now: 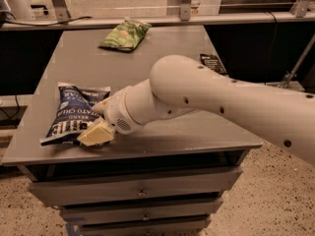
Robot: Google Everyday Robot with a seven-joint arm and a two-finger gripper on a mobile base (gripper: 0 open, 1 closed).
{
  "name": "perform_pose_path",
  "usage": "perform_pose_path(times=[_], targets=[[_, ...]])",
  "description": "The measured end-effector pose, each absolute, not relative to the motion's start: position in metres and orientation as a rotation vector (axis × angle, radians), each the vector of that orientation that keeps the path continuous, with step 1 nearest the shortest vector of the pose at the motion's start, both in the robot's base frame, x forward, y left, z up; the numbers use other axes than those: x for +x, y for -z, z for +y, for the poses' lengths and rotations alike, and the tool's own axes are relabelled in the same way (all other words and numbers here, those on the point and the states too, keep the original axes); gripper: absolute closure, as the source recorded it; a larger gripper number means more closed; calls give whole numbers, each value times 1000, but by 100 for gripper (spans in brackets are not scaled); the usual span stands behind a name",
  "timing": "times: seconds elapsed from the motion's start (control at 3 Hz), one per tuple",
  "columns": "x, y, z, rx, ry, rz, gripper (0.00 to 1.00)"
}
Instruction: Pick blue chip bag
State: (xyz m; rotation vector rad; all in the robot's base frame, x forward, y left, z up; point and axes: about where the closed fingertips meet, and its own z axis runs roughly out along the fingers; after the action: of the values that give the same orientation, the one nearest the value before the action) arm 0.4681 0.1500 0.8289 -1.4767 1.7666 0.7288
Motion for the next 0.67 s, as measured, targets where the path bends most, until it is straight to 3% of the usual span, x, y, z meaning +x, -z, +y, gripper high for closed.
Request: perform_pose_path(times=[0.33,0.67], targets=[[468,-830,150,-1477,-729,1767,88],[468,-833,150,-1476,-729,1767,100]])
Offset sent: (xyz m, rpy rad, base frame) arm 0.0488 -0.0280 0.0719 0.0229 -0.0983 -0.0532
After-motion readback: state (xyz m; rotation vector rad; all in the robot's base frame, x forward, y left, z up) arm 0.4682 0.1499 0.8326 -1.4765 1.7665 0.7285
